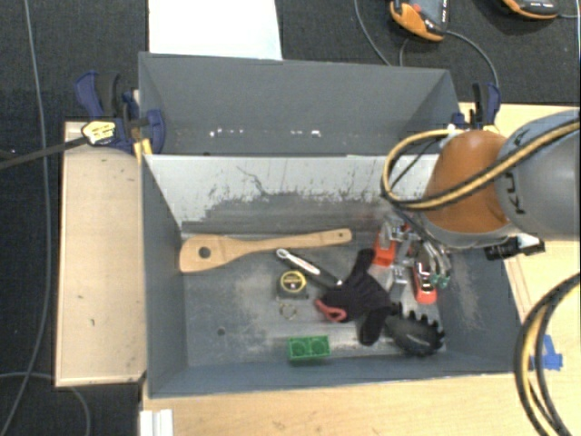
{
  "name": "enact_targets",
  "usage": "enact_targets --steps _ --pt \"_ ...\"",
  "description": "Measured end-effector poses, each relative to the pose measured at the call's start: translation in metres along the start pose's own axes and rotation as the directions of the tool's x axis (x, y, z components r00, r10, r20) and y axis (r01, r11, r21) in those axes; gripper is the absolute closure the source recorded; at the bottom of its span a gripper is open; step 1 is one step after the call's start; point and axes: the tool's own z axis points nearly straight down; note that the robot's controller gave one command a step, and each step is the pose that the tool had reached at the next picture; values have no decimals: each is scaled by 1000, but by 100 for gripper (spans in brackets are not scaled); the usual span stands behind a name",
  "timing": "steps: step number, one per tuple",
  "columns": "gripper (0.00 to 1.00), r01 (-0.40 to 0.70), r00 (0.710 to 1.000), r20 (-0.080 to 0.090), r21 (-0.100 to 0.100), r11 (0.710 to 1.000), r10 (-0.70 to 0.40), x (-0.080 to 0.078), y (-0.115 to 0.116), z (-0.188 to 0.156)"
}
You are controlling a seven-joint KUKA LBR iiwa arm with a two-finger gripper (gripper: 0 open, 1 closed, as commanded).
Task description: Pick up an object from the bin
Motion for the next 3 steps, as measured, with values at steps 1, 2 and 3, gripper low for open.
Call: enact_targets --steps 1,2,3 --pt "0 556 831 7 3 831 -556 22 -2 -2" --pt "0 536 844 3 1 844 -536 25 2 -1" --pt "0 435 901 4 3 901 -435 26 27 -1"
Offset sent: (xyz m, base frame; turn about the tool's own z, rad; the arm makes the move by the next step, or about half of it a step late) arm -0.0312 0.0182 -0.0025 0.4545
